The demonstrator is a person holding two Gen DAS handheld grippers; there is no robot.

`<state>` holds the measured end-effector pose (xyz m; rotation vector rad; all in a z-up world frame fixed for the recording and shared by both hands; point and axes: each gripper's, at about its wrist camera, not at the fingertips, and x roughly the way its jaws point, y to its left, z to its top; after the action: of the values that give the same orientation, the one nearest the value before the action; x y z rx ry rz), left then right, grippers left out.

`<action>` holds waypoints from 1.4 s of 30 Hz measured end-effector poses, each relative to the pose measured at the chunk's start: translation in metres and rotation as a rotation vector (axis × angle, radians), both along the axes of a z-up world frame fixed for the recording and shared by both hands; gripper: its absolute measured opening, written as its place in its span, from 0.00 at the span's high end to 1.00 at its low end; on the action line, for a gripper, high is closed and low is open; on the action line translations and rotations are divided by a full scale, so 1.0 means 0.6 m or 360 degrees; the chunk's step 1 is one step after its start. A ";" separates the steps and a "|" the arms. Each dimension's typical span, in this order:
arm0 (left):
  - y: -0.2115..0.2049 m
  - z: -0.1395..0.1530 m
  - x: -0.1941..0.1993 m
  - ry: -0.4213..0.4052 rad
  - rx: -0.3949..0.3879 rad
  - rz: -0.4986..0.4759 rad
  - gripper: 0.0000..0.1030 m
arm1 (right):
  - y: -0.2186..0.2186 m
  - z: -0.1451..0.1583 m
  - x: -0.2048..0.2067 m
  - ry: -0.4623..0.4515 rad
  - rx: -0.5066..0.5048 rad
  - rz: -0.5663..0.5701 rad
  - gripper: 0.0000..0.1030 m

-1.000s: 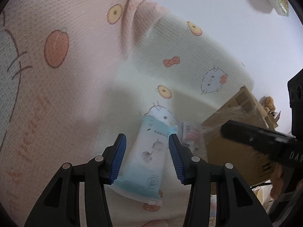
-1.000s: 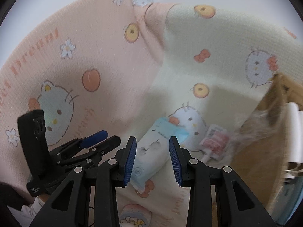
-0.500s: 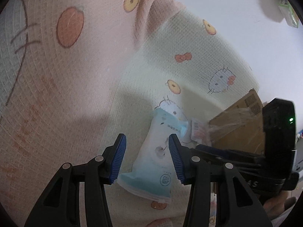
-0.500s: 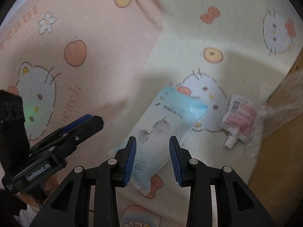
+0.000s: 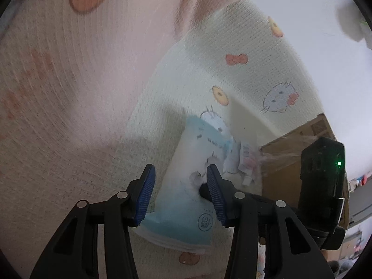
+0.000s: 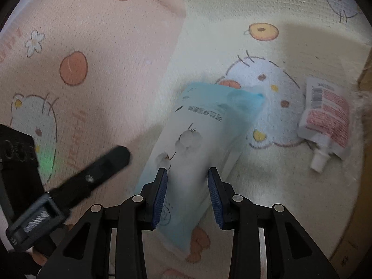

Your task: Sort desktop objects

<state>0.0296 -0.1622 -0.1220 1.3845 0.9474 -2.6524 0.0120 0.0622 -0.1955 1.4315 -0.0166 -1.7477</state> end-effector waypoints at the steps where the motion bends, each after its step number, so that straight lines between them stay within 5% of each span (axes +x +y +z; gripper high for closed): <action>1: 0.000 -0.008 -0.005 -0.0032 0.0020 0.0004 0.54 | -0.002 -0.001 -0.003 0.0002 -0.0013 0.0005 0.69; 9: -0.033 -0.063 -0.003 -0.0117 0.0368 0.0247 0.71 | -0.043 -0.001 -0.034 0.0090 -0.0049 0.0106 0.68; 14: -0.021 -0.055 0.003 -0.0057 0.0295 0.0318 0.73 | -0.078 0.001 -0.048 0.0117 -0.0053 0.0131 0.68; 17: -0.007 -0.060 0.005 -0.0035 0.0352 0.0378 0.73 | -0.083 0.011 -0.053 0.0155 -0.0035 0.0133 0.68; 21: 0.017 -0.069 -0.004 -0.0026 0.0347 0.0419 0.73 | -0.053 0.034 -0.058 0.0211 0.0149 0.0013 0.68; 34: 0.013 -0.080 -0.038 0.0033 0.0380 0.0583 0.73 | 0.000 0.057 -0.025 0.0229 0.0284 -0.0032 0.68; 42: 0.023 -0.071 -0.048 0.0033 0.0353 0.0625 0.73 | 0.017 0.018 -0.043 0.0036 0.0309 -0.0111 0.68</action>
<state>0.0006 -0.1483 -0.1645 1.0627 1.3870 -2.3298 -0.0137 0.0725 -0.1844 1.5661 0.1194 -1.8637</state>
